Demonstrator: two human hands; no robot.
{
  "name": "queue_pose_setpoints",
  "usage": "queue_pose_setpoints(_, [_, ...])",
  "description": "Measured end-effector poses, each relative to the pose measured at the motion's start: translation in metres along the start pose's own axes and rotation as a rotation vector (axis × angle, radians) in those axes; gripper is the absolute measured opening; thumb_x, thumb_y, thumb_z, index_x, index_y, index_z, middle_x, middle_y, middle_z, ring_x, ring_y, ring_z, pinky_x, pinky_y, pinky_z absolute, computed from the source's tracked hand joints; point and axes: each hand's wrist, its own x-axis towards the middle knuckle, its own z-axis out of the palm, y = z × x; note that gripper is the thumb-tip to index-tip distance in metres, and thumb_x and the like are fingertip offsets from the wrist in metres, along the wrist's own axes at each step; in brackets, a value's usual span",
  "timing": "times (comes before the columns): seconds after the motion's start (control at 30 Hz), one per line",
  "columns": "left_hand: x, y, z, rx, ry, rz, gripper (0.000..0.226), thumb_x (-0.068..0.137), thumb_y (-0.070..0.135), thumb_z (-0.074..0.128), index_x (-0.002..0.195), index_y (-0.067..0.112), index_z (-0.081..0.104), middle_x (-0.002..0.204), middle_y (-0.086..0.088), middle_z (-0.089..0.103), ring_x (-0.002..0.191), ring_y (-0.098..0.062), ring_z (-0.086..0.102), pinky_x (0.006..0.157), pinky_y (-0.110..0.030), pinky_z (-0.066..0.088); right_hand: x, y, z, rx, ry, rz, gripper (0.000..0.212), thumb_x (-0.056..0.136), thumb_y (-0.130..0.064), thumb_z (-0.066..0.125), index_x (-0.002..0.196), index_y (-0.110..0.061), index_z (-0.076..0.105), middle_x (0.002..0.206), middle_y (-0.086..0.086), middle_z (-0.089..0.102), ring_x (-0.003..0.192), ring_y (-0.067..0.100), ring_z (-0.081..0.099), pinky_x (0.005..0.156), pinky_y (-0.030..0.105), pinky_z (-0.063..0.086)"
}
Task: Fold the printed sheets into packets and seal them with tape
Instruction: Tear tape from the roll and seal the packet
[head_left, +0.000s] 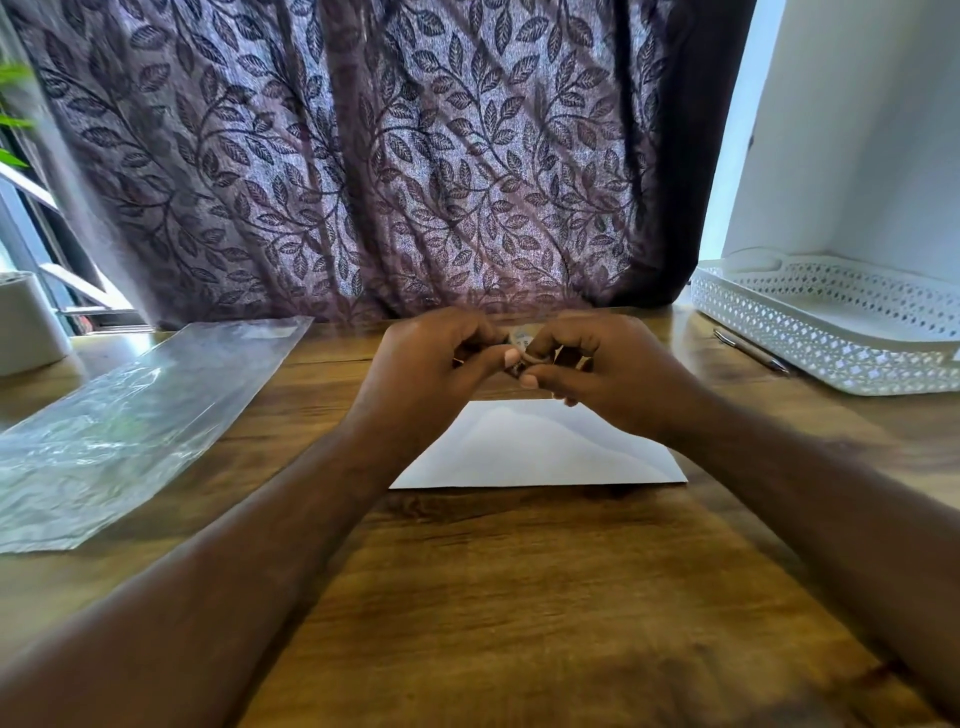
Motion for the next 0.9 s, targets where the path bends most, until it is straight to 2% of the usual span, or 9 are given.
queue_pose_setpoints(0.13, [0.0007, -0.0012, -0.0004, 0.104, -0.006, 0.073, 0.007, 0.092, 0.021, 0.070, 0.088, 0.015, 0.073, 0.076, 0.009, 0.060, 0.064, 0.000, 0.050, 0.057, -0.009, 0.033, -0.0002, 0.0004, -0.0010, -0.030, -0.010, 0.001, 0.010, 0.084, -0.024, 0.080, 0.085, -0.028, 0.072, 0.075, -0.010, 0.065, 0.066, 0.009, 0.064, 0.062, 0.042, 0.057])
queue_pose_setpoints(0.23, [0.0007, -0.0003, 0.0004, 0.090, -0.021, 0.070, 0.008, 0.093, 0.021, 0.068, 0.090, 0.015, 0.072, 0.079, 0.008, 0.064, 0.067, -0.002, 0.055, 0.060, -0.006, 0.036, 0.0002, -0.0020, -0.0011, -0.024, -0.004, -0.005, 0.008, 0.085, -0.024, 0.079, 0.085, -0.027, 0.071, 0.075, -0.010, 0.065, 0.065, 0.008, 0.065, 0.061, 0.039, 0.058])
queue_pose_setpoints(0.3, [0.0005, 0.0009, -0.0004, 0.034, -0.027, 0.050, 0.006, 0.092, 0.021, 0.069, 0.091, 0.016, 0.073, 0.079, 0.011, 0.065, 0.071, -0.003, 0.060, 0.061, -0.005, 0.039, 0.0004, -0.0030, -0.0013, 0.007, -0.001, 0.001, 0.005, 0.086, -0.022, 0.078, 0.087, -0.021, 0.073, 0.076, -0.006, 0.067, 0.063, 0.010, 0.066, 0.059, 0.035, 0.058])
queue_pose_setpoints(0.43, [0.0009, 0.0004, -0.0024, 0.027, -0.011, 0.028, 0.004, 0.087, 0.019, 0.073, 0.084, 0.019, 0.072, 0.070, 0.021, 0.059, 0.067, 0.006, 0.058, 0.058, -0.003, 0.036, 0.0006, -0.0025, -0.0020, 0.023, -0.017, -0.019, 0.005, 0.087, -0.018, 0.078, 0.089, -0.018, 0.073, 0.074, -0.004, 0.068, 0.059, 0.011, 0.067, 0.057, 0.034, 0.058])
queue_pose_setpoints(0.57, [0.0009, -0.0031, -0.0027, 0.037, -0.021, 0.026, 0.005, 0.085, 0.017, 0.074, 0.081, 0.015, 0.075, 0.070, 0.015, 0.065, 0.067, 0.001, 0.061, 0.057, -0.004, 0.037, -0.0002, -0.0024, -0.0029, -0.031, -0.042, -0.037, 0.006, 0.086, -0.020, 0.079, 0.089, -0.021, 0.074, 0.072, -0.009, 0.067, 0.062, 0.006, 0.068, 0.057, 0.028, 0.057])
queue_pose_setpoints(0.7, [0.0006, -0.0046, -0.0022, 0.064, -0.037, 0.027, 0.009, 0.086, 0.017, 0.073, 0.078, 0.014, 0.074, 0.069, 0.012, 0.066, 0.059, 0.000, 0.056, 0.054, -0.006, 0.036, -0.0015, -0.0015, -0.0011, -0.016, -0.044, -0.031, 0.005, 0.085, -0.019, 0.079, 0.088, -0.020, 0.075, 0.073, -0.007, 0.069, 0.061, 0.006, 0.068, 0.058, 0.030, 0.058])
queue_pose_setpoints(0.8, [0.0008, -0.0055, -0.0019, 0.008, -0.019, -0.030, 0.009, 0.089, 0.018, 0.072, 0.080, 0.015, 0.073, 0.070, 0.008, 0.069, 0.064, -0.008, 0.062, 0.055, -0.015, 0.044, -0.0011, -0.0006, 0.0003, 0.046, -0.034, 0.006, 0.005, 0.086, -0.017, 0.079, 0.088, -0.018, 0.074, 0.074, -0.005, 0.070, 0.062, 0.009, 0.070, 0.060, 0.033, 0.060])
queue_pose_setpoints(0.87, [0.0009, -0.0073, -0.0015, -0.158, -0.016, -0.122, 0.001, 0.088, 0.018, 0.074, 0.089, 0.018, 0.074, 0.074, 0.005, 0.072, 0.068, -0.010, 0.068, 0.062, -0.020, 0.054, -0.0007, 0.0011, 0.0003, 0.104, -0.021, 0.021, 0.005, 0.086, -0.013, 0.078, 0.090, -0.014, 0.075, 0.079, -0.003, 0.071, 0.066, 0.012, 0.071, 0.063, 0.036, 0.062])
queue_pose_setpoints(0.9, [0.0008, -0.0075, -0.0017, -0.239, -0.019, -0.155, 0.008, 0.086, 0.018, 0.076, 0.094, 0.019, 0.075, 0.078, 0.005, 0.073, 0.071, -0.010, 0.070, 0.067, -0.022, 0.057, -0.0007, 0.0024, 0.0003, 0.134, -0.010, 0.031, 0.008, 0.086, -0.010, 0.078, 0.091, -0.015, 0.075, 0.082, -0.004, 0.071, 0.068, 0.013, 0.072, 0.065, 0.038, 0.063])
